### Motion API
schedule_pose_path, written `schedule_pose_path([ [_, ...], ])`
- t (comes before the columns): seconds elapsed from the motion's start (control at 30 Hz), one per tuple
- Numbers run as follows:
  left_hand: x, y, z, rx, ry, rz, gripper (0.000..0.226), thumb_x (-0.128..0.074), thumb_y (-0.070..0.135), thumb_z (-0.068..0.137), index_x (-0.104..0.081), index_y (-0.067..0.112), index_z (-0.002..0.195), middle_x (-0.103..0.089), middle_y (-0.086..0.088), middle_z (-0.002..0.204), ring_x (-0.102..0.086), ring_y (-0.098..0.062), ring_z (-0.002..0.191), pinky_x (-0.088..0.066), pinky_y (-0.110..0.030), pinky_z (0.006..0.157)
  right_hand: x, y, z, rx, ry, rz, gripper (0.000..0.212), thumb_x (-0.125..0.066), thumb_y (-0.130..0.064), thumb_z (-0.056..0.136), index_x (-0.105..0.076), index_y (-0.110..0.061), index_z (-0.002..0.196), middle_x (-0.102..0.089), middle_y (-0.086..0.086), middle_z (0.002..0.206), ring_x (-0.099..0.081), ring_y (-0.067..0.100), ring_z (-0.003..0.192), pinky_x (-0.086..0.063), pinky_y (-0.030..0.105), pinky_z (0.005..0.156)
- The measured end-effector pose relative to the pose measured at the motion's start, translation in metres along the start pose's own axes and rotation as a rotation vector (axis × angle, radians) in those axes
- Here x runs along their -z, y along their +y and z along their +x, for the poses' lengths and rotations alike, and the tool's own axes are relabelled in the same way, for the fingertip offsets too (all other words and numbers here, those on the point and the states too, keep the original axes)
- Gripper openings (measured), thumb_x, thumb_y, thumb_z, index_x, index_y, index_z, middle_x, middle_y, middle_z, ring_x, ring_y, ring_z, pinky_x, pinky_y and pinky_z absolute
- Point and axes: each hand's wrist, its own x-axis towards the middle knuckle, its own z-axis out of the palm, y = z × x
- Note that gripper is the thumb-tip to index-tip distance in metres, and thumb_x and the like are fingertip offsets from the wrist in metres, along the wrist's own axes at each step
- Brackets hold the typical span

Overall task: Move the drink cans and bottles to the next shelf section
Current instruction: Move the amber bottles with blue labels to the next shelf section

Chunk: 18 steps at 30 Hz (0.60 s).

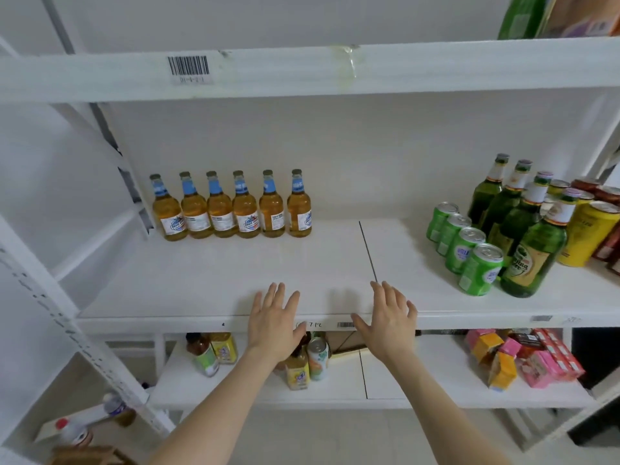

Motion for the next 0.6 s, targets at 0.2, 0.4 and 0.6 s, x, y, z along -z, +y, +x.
schedule_pose_path([
  [0.2,-0.001,-0.029,0.024,-0.005,0.025,-0.024,0.068,-0.032,0.057,0.099,-0.015,0.025,0.157,-0.010,-0.010,0.166,-0.003,-0.027,0.153,-0.004,-0.047,0.123,-0.014,-0.029,0.022,0.008,-0.004,-0.017,0.074,-0.051,-0.059,0.092,-0.026,-0.022,0.151,-0.028,0.002,0.160,-0.023,0.023,0.148,-0.020,0.045,0.118],
  [0.4,-0.004,-0.052,0.067,0.015,0.051,-0.031,0.068,-0.034,0.056,0.098,-0.017,0.026,0.156,-0.012,-0.010,0.166,-0.005,-0.027,0.153,-0.006,-0.046,0.123,-0.027,-0.049,0.064,0.034,0.003,-0.033,0.074,-0.050,-0.059,0.092,-0.028,-0.021,0.152,-0.030,0.004,0.160,-0.025,0.024,0.147,-0.021,0.047,0.117],
  [0.6,-0.009,-0.081,0.114,0.068,0.080,-0.031,0.069,-0.035,0.058,0.098,-0.017,0.026,0.156,-0.014,-0.011,0.165,-0.008,-0.029,0.153,-0.009,-0.047,0.123,-0.046,-0.069,0.116,0.074,-0.011,-0.074,0.076,-0.048,-0.062,0.091,-0.027,-0.022,0.152,-0.030,0.003,0.161,-0.025,0.023,0.148,-0.022,0.048,0.117],
])
